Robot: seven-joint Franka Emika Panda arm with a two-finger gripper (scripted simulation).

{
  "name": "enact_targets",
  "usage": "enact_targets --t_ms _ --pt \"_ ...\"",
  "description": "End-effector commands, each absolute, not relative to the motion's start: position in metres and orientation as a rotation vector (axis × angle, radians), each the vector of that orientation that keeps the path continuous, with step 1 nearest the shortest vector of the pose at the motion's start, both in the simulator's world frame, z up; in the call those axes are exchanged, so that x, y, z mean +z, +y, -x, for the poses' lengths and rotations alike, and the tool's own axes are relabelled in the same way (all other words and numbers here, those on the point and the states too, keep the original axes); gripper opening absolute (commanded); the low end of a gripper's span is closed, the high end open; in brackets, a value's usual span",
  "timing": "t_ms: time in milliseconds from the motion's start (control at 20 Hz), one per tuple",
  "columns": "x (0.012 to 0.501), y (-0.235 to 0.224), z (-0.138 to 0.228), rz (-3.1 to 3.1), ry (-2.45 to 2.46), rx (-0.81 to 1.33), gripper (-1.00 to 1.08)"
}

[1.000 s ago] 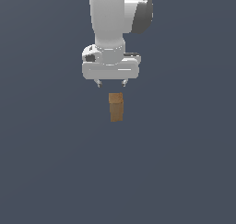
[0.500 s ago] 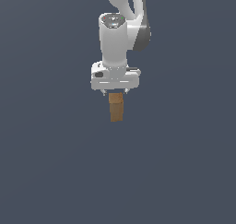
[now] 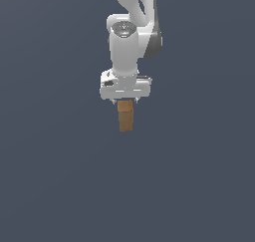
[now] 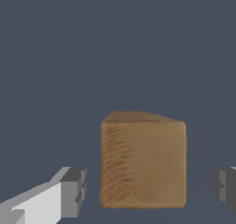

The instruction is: Pick up the object and move it to a goal position.

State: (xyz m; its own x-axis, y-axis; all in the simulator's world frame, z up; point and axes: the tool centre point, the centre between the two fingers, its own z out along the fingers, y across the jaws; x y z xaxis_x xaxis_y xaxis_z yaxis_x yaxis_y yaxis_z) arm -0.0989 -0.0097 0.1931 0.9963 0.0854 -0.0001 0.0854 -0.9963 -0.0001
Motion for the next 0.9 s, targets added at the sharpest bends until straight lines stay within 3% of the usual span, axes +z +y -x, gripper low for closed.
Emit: enact_targets --t_ms 0,750,800,850 --pt "0.190 -0.010 0.099 3.139 -0.134 0.001 1.00" --pt "0.143 -0.010 0.100 3.139 -0.136 0.000 1.00" --pt "0.143 -0.010 0.100 3.139 -0.136 0.000 -1.00" --pt "0.143 -0.010 0.100 3.139 -0.136 0.000 -1.00"
